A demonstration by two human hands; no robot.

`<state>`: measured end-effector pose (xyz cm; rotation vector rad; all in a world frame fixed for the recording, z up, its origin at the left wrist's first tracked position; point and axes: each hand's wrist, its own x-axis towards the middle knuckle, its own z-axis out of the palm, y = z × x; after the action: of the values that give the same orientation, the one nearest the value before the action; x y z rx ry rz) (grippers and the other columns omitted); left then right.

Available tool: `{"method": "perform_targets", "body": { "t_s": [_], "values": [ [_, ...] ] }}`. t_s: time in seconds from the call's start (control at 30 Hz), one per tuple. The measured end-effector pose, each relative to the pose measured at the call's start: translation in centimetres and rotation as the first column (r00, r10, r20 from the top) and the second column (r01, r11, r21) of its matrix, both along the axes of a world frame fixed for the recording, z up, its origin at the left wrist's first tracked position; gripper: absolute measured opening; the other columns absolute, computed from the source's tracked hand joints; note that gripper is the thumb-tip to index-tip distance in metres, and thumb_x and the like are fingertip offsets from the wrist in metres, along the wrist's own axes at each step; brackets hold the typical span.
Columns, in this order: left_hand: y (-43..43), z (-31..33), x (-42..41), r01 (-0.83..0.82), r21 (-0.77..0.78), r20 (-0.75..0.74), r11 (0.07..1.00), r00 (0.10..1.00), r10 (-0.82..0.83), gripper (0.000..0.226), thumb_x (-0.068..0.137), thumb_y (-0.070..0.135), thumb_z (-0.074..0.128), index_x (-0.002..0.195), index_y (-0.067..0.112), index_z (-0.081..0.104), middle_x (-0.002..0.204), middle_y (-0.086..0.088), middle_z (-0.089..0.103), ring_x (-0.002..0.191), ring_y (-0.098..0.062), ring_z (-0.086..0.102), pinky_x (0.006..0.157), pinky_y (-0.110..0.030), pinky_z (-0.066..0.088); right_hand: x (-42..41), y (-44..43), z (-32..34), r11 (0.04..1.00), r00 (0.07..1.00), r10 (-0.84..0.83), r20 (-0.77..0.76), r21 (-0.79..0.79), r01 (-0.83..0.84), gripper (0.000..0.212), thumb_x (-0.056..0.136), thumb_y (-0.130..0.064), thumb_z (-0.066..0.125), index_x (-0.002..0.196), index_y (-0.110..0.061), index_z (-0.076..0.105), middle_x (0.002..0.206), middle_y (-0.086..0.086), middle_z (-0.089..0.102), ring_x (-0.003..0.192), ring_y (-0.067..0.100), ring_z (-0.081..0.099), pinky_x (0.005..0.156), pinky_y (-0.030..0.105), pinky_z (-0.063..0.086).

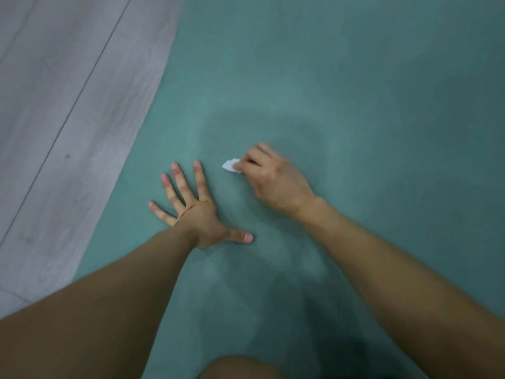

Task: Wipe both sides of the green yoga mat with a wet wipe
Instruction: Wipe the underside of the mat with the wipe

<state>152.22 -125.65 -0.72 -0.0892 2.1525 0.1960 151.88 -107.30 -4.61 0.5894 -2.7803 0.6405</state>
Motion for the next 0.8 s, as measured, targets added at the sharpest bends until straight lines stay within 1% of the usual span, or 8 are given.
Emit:
{"method": "perform_targets", "body": {
  "t_s": [0.07, 0.17, 0.23, 0.33, 0.43, 0.53, 0.7, 0.8],
  "values": [
    [-0.3, -0.1, 0.0, 0.004, 0.027, -0.009, 1.0, 1.0, -0.003, 0.19, 0.023, 0.091, 0.084, 0.138, 0.038, -0.057, 0.139, -0.003, -0.07, 0.134, -0.032, -0.061, 0.112, -0.079, -0.017, -0.1, 5.7, -0.3, 0.953, 0.953, -0.303, -0.03, 0.023, 0.303, 0.021, 0.098, -0.004, 0.06, 0.113, -0.008, 0.075, 0.094, 0.016, 0.06, 0.091, 0.037, 0.058, 0.077, 0.049, 0.052],
    [-0.5, -0.2, 0.0, 0.004, 0.045, -0.012, 0.999, 1.0, -0.004, 0.189, 0.022, 0.092, 0.083, 0.138, 0.039, -0.057, 0.139, -0.003, -0.07, 0.133, -0.032, -0.061, 0.111, -0.08, -0.019, 0.9, 11.1, -0.1, 0.627, 0.628, -0.778, 0.012, -0.029, 0.778, 0.025, 0.095, -0.011, 0.055, 0.109, -0.01, 0.076, 0.097, 0.019, 0.059, 0.096, 0.04, 0.058, 0.082, 0.046, 0.049],
    [-0.4, -0.2, 0.1, 0.012, 0.044, -0.014, 0.999, 1.0, -0.012, 0.189, 0.022, 0.092, 0.083, 0.137, 0.039, -0.057, 0.139, -0.003, -0.07, 0.132, -0.032, -0.062, 0.111, -0.08, -0.019, 0.9, 7.4, -0.2, 0.512, 0.521, -0.852, 0.05, -0.131, 0.849, 0.022, 0.096, -0.012, 0.056, 0.104, -0.008, 0.076, 0.094, 0.019, 0.06, 0.092, 0.039, 0.059, 0.081, 0.048, 0.05],
    [-0.1, -0.3, 0.1, 0.01, 0.007, -0.014, 1.0, 1.0, -0.01, 0.191, 0.021, 0.091, 0.084, 0.138, 0.037, -0.057, 0.139, -0.004, -0.07, 0.134, -0.033, -0.06, 0.112, -0.08, -0.015, 1.3, -2.7, -0.1, 0.914, 0.925, -0.377, 0.053, -0.14, 0.381, 0.019, 0.099, -0.007, 0.063, 0.113, -0.007, 0.075, 0.092, 0.015, 0.059, 0.087, 0.035, 0.056, 0.077, 0.049, 0.05],
    [0.0, -0.3, 0.0, 0.0, -0.019, -0.017, 1.0, 1.0, -0.001, 0.192, 0.019, 0.091, 0.083, 0.14, 0.036, -0.056, 0.141, -0.006, -0.068, 0.135, -0.033, -0.059, 0.113, -0.08, -0.013, 1.2, -3.7, 0.2, 0.989, 0.989, 0.145, 0.019, -0.025, -0.145, 0.017, 0.098, -0.008, 0.065, 0.112, -0.005, 0.073, 0.092, 0.014, 0.058, 0.086, 0.031, 0.054, 0.074, 0.044, 0.045],
    [-0.3, -0.3, 0.1, 0.003, 0.027, -0.013, 1.0, 1.0, -0.002, 0.19, 0.021, 0.092, 0.083, 0.14, 0.037, -0.056, 0.14, -0.004, -0.069, 0.134, -0.033, -0.06, 0.112, -0.08, -0.016, -1.3, 5.2, -0.5, 0.961, 0.961, -0.276, -0.002, -0.035, 0.276, 0.019, 0.1, -0.016, 0.061, 0.106, -0.007, 0.077, 0.087, 0.016, 0.056, 0.08, 0.033, 0.055, 0.066, 0.048, 0.048],
    [-0.3, -0.2, 0.2, 0.005, 0.032, -0.014, 0.999, 1.0, -0.005, 0.19, 0.023, 0.091, 0.084, 0.141, 0.036, -0.055, 0.141, -0.003, -0.069, 0.134, -0.032, -0.061, 0.112, -0.08, -0.017, -2.0, 9.0, -0.4, 0.502, 0.52, -0.845, 0.127, -0.147, 0.852, 0.028, 0.095, -0.017, 0.053, 0.108, -0.014, 0.077, 0.099, 0.015, 0.058, 0.093, 0.037, 0.06, 0.086, 0.047, 0.052],
    [-0.1, -0.1, 0.1, -0.01, 0.005, -0.02, 1.0, 1.0, 0.01, 0.19, 0.024, 0.09, 0.085, 0.141, 0.035, -0.055, 0.141, -0.004, -0.068, 0.135, -0.032, -0.06, 0.113, -0.08, -0.015, -0.9, -0.5, -0.2, 0.877, 0.899, -0.425, 0.111, -0.195, 0.439, 0.021, 0.102, -0.013, 0.059, 0.114, -0.008, 0.076, 0.091, 0.013, 0.055, 0.086, 0.033, 0.055, 0.076, 0.05, 0.051]
  ]
}}
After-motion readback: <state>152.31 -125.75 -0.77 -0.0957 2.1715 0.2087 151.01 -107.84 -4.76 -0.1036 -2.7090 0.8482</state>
